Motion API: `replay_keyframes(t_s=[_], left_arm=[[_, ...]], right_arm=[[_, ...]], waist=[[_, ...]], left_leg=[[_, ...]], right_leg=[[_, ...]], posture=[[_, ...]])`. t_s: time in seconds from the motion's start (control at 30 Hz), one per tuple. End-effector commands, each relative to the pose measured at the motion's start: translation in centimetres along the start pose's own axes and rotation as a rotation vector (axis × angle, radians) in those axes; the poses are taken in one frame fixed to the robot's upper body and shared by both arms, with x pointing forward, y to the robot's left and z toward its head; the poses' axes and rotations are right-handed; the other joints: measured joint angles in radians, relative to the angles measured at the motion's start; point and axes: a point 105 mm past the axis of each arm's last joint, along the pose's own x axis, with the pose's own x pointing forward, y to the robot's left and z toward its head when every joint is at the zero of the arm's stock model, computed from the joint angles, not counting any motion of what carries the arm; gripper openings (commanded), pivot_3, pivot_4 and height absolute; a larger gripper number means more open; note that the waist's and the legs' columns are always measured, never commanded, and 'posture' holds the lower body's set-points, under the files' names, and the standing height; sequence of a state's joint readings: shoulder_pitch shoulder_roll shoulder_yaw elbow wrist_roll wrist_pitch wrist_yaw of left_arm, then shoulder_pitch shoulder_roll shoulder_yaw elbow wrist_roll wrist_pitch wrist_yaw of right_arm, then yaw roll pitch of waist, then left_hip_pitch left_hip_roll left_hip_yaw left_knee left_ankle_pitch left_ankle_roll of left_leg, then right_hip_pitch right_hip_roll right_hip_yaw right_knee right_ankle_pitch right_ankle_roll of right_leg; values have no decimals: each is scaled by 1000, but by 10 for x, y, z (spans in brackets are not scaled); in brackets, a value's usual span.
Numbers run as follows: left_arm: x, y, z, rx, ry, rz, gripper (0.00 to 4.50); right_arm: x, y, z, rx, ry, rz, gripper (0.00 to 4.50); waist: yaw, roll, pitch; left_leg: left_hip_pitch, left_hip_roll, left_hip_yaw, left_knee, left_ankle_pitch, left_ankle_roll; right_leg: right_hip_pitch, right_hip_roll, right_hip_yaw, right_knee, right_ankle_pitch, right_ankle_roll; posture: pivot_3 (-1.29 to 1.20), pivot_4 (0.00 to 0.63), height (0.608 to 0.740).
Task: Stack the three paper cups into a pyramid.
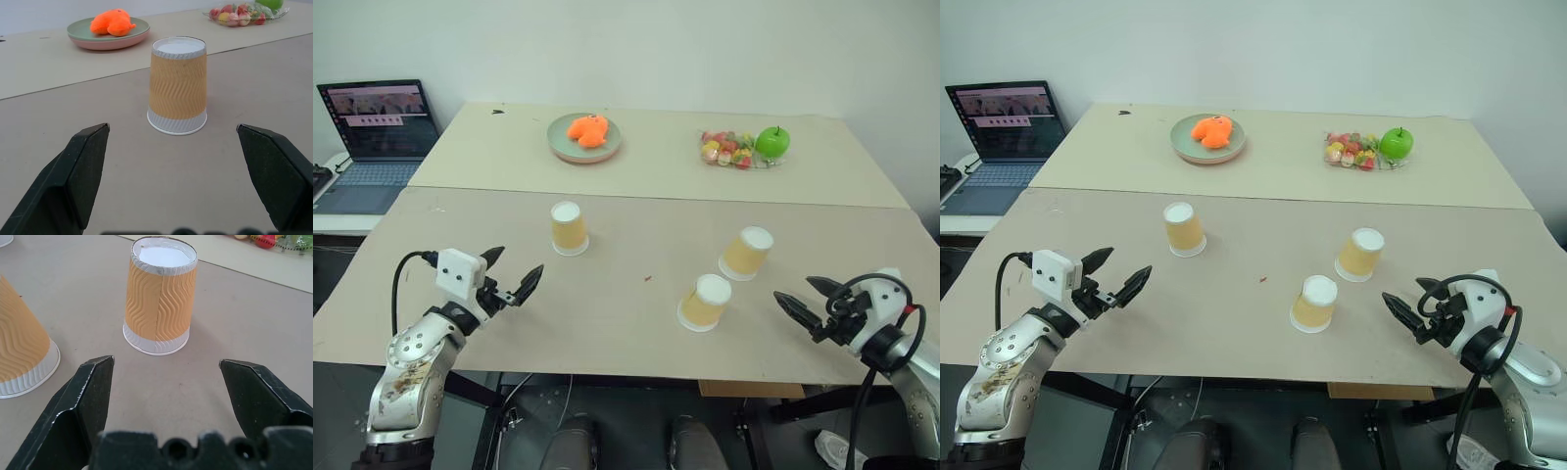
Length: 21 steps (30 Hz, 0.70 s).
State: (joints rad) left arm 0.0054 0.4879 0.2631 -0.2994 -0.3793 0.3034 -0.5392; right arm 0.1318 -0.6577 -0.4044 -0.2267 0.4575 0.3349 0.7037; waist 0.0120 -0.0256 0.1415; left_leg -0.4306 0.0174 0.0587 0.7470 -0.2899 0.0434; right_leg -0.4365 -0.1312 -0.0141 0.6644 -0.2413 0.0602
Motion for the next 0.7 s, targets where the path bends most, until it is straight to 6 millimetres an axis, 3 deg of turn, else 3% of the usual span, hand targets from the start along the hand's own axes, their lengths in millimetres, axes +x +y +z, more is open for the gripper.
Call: replay_keyframes(t_s=[0.03, 0.13, 0.3, 0.53, 0.7], left_arm=[[10, -13, 26, 15, -51, -157, 4430], [21, -38, 52, 5, -30, -432, 4430], [38, -52, 86, 18, -79, -587, 4430], [50, -76, 99, 59, -119, -727, 4430], [55, -84, 100, 71, -141, -757, 4430]], right_arm=[[-7, 6, 21, -33, -38, 42, 4057], [-17, 21, 34, -63, -11, 149, 4057], [-29, 37, 50, -72, 31, 279, 4057], [-25, 60, 63, -77, 33, 394, 4057], [-9, 77, 51, -48, 31, 441, 4057]], waist=[[0, 0, 0], [12, 1, 2], [3, 1, 3], [-2, -1, 4], [0, -4, 6]], left_leg=[[0, 0, 0, 0, 0, 0], [-1, 0, -1, 1, 1, -1], [2, -1, -1, 1, 0, 1], [5, -1, -1, 0, 0, 1], [7, -1, -2, 0, 0, 0]], right_leg=[[0, 0, 0, 0, 0, 0], [-1, 0, -3, 1, 0, 0], [5, 0, -1, -2, 0, 1], [6, 1, -1, -1, -1, 2], [10, 1, -1, -2, -1, 2]], posture=[[0, 150, 676], [0, 150, 676], [0, 150, 676], [0, 150, 676], [0, 150, 676]])
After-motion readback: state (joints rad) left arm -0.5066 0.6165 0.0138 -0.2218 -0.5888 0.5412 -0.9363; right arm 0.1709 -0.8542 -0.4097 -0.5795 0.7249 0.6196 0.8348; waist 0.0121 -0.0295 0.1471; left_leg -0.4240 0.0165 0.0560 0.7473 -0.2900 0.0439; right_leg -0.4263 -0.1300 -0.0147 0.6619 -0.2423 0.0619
